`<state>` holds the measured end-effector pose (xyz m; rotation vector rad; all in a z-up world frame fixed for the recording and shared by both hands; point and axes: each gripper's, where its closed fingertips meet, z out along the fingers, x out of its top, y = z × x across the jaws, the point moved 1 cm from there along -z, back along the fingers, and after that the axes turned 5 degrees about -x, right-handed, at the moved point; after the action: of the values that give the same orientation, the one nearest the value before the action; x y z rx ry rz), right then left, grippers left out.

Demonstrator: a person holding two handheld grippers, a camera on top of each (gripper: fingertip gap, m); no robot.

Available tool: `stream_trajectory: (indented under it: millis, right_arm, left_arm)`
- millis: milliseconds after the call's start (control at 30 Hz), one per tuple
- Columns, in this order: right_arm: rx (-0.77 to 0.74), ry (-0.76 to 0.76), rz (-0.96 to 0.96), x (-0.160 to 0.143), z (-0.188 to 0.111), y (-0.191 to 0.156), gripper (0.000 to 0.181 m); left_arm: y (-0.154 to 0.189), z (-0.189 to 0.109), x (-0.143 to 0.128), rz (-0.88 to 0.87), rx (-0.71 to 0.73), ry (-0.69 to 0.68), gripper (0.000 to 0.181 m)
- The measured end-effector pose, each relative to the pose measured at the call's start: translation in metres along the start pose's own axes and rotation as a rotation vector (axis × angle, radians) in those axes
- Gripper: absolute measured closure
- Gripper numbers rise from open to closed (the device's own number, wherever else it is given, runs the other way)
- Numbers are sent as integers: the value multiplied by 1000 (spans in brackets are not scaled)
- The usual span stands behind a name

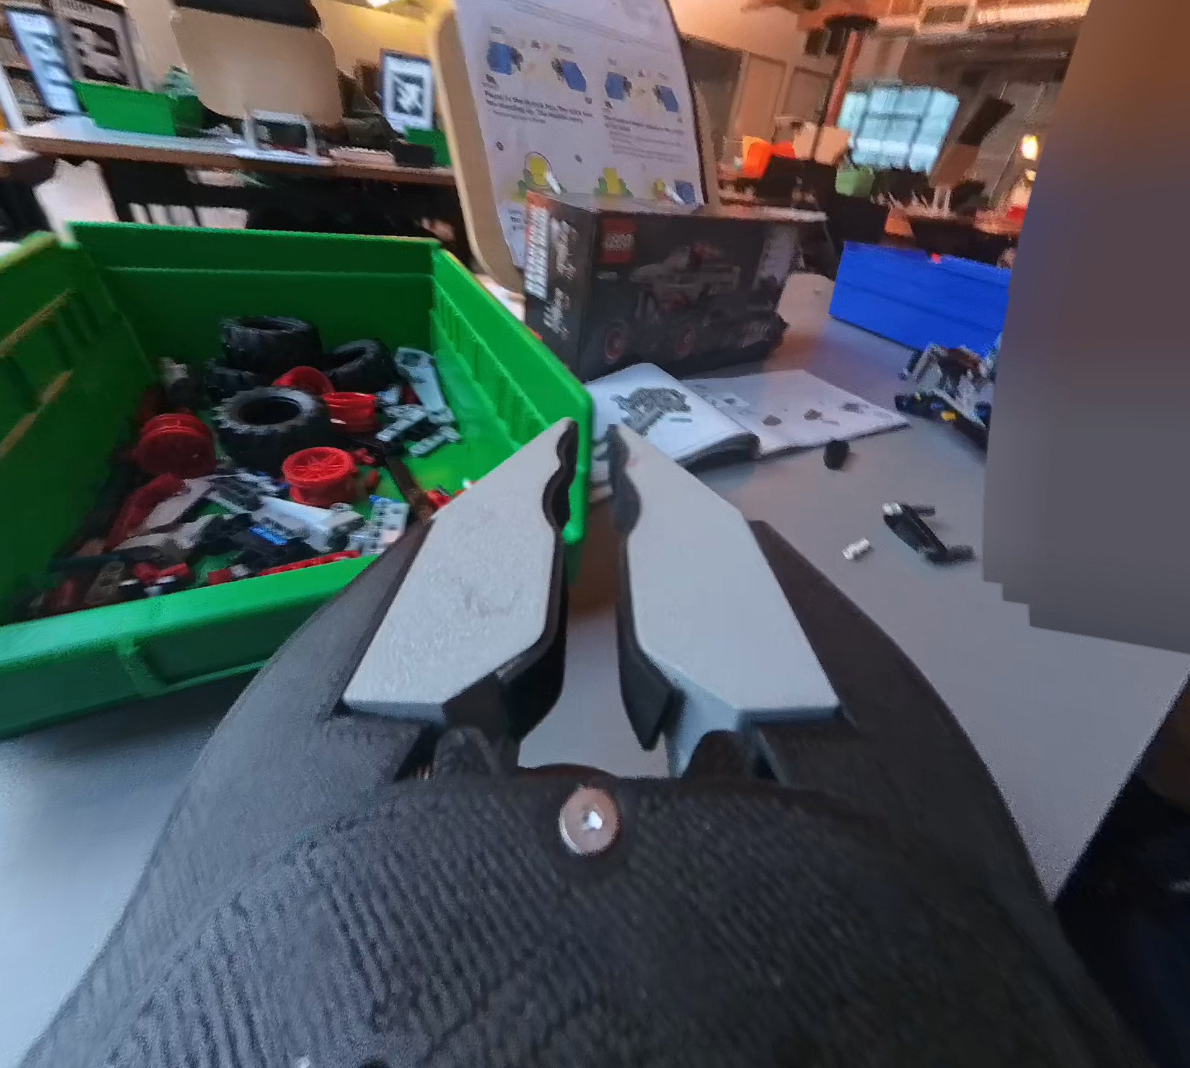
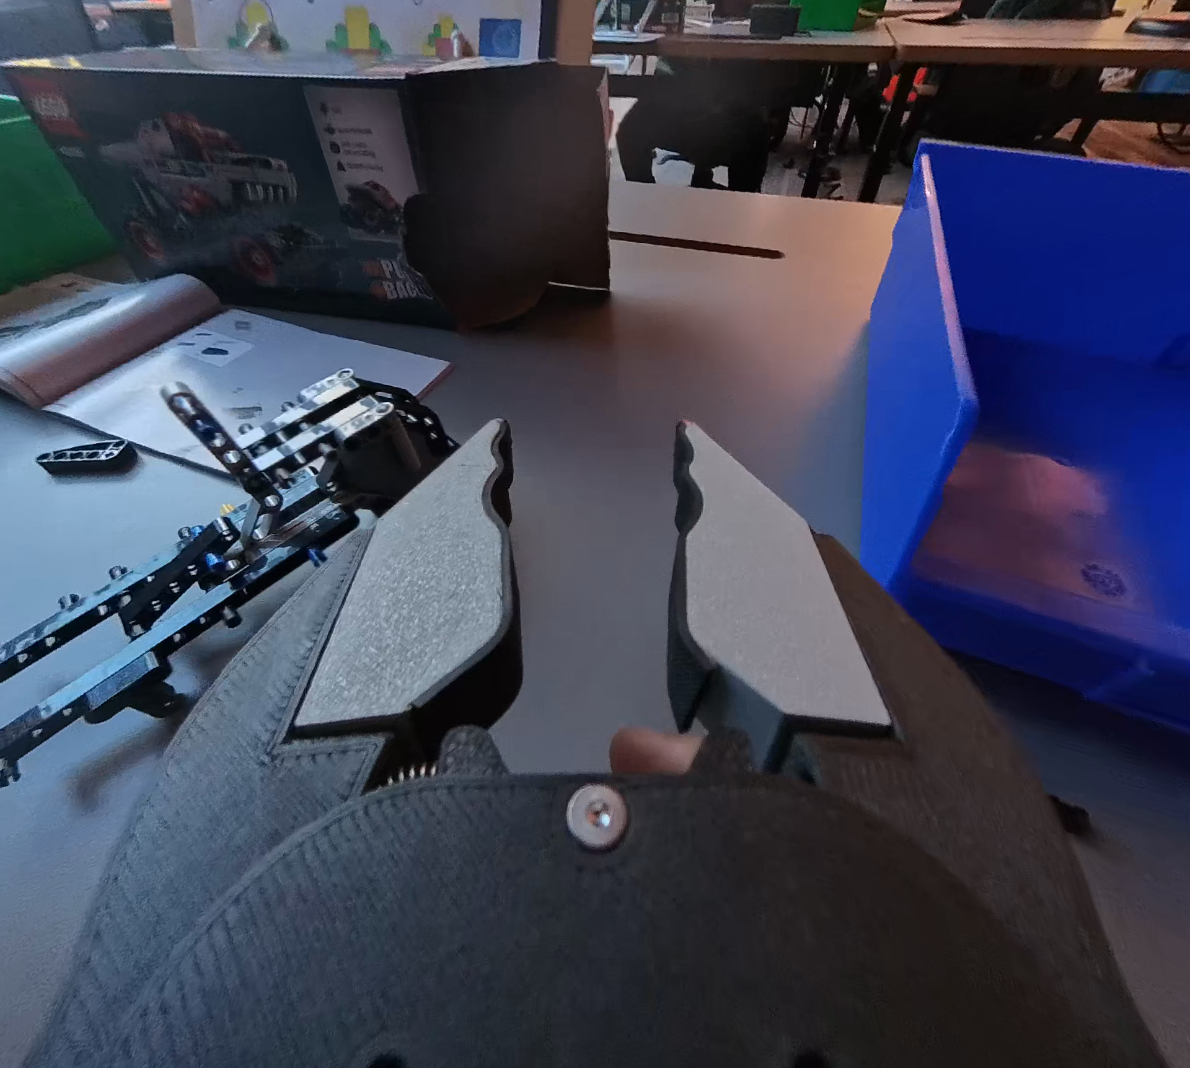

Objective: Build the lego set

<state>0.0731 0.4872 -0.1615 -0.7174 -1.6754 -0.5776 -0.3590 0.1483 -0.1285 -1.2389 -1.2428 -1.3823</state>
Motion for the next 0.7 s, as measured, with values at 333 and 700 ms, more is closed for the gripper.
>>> stream_trajectory:
  millis: [333, 700]
  right_arm:
    - [-87, -59, -73, -7, 9, 5, 134]
    - [-124, -73, -115, -8, 13, 5, 132]
  left_arm:
    - [-96, -24, 65, 96, 106, -199, 172]
    - [-109, 49, -1, 181, -296, -899, 156]
